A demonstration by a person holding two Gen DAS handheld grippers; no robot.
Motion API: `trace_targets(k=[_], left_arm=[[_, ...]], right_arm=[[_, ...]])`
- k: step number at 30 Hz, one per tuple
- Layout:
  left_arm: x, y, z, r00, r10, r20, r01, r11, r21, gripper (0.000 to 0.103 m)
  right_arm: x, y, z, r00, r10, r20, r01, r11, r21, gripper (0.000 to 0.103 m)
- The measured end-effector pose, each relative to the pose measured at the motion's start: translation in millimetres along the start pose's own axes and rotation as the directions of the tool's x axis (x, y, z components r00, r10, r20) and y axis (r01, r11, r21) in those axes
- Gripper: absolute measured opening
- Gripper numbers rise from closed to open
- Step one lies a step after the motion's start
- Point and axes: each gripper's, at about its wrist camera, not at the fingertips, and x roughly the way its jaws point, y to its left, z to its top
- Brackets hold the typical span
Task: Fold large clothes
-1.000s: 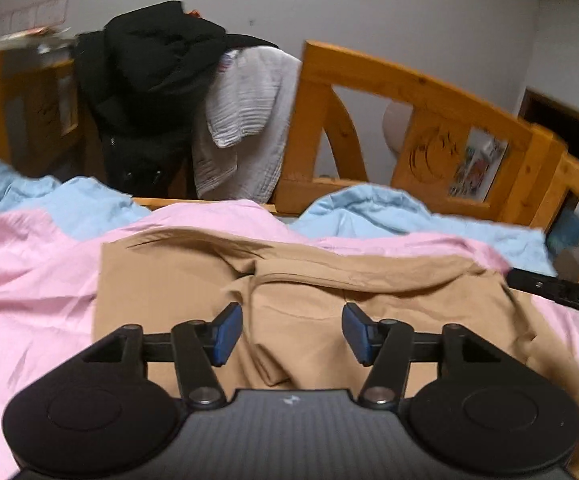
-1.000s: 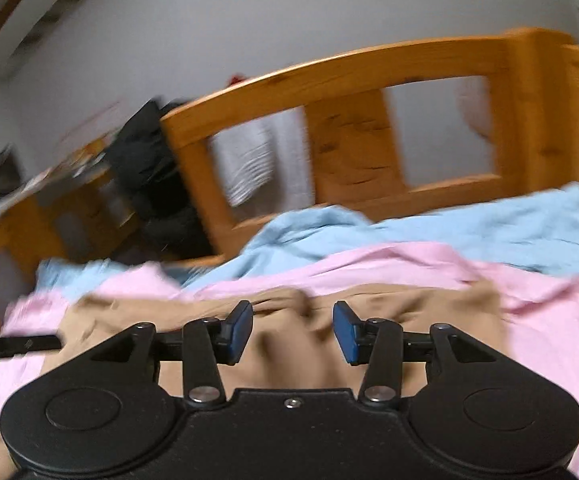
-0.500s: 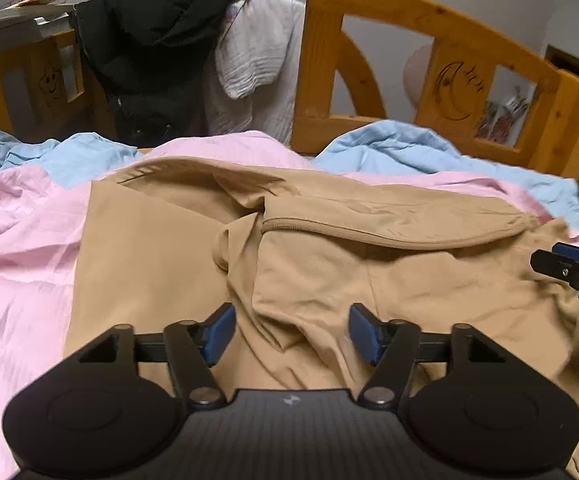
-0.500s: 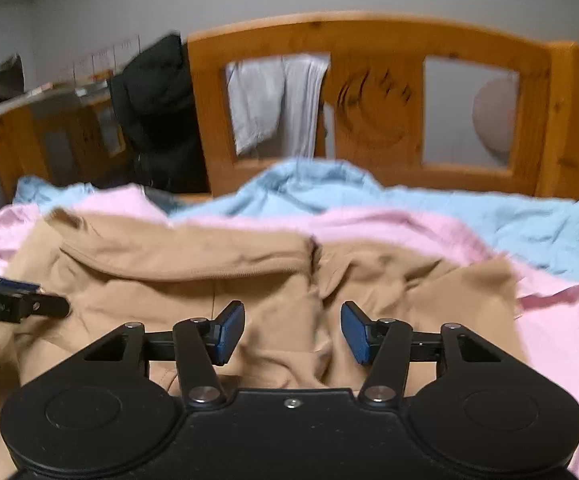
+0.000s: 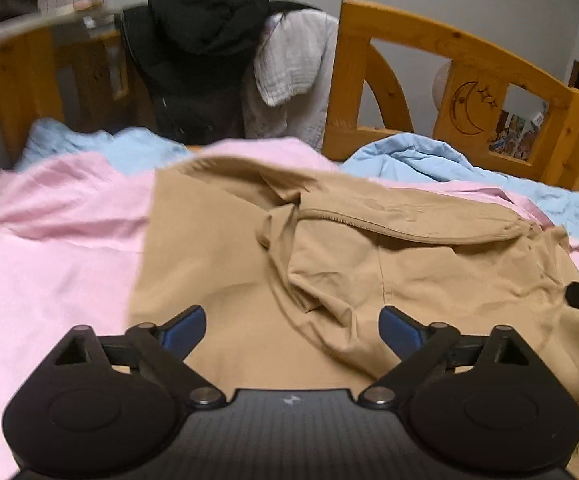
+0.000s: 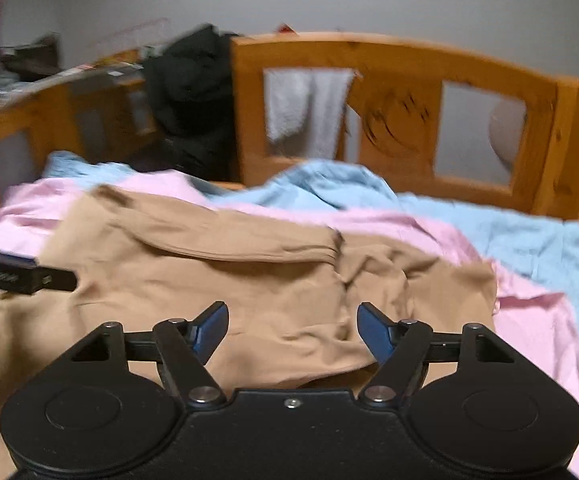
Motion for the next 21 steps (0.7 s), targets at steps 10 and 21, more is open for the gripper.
trace_targets(k=[10, 21], left_arm=[[-133, -7, -49, 0.990, 0.085, 0.110, -0.087, 0.996, 0.020, 0.102], [-195, -24, -152, 0.998, 0.062, 0.010, -0.063, 0.978, 0.201, 0.102]], right_arm=[[-147, 40, -39, 0.991, 0.130, 0.035, -0.128, 0.990, -0.057, 0.100], [-234, 97, -139, 0.975, 0.124, -0.185, -0.181, 0.923, -0.339, 0.102]])
